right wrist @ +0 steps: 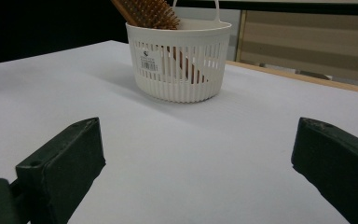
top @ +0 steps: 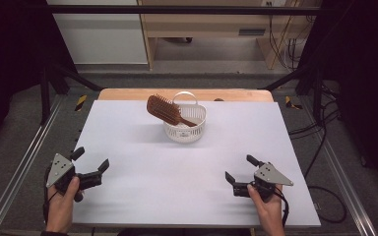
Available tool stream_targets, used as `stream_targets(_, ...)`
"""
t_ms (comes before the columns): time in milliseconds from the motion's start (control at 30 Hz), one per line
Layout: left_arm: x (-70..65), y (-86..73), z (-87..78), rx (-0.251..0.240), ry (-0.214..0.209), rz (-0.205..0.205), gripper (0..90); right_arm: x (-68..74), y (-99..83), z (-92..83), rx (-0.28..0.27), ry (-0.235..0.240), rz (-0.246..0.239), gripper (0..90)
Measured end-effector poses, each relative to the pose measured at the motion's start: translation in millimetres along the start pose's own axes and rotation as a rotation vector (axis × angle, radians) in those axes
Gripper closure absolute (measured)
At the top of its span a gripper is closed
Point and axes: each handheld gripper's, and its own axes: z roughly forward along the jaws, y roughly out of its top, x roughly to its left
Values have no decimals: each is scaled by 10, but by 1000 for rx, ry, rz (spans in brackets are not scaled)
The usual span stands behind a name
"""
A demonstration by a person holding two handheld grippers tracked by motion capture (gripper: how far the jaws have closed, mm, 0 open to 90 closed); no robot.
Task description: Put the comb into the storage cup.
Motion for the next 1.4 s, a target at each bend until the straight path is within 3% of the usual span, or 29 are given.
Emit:
stream_targets(500,-153,-104,-34,-12,-11,46,13,-37,6,-50,-17,-18,3,30)
stream_targets(733,-252,-142,-19,-15,-31,74,13,-81,11,-148,-37,-30,-19,30)
stream_targets(1033,-287,-202,-41,-27,-33,52,13,-140,-4,-254,-51,-35,-56,33)
stream_targets(1400,-320,-273,-95,-33,-31,40,13,-188,-28,-314,-51,-32,-46,33)
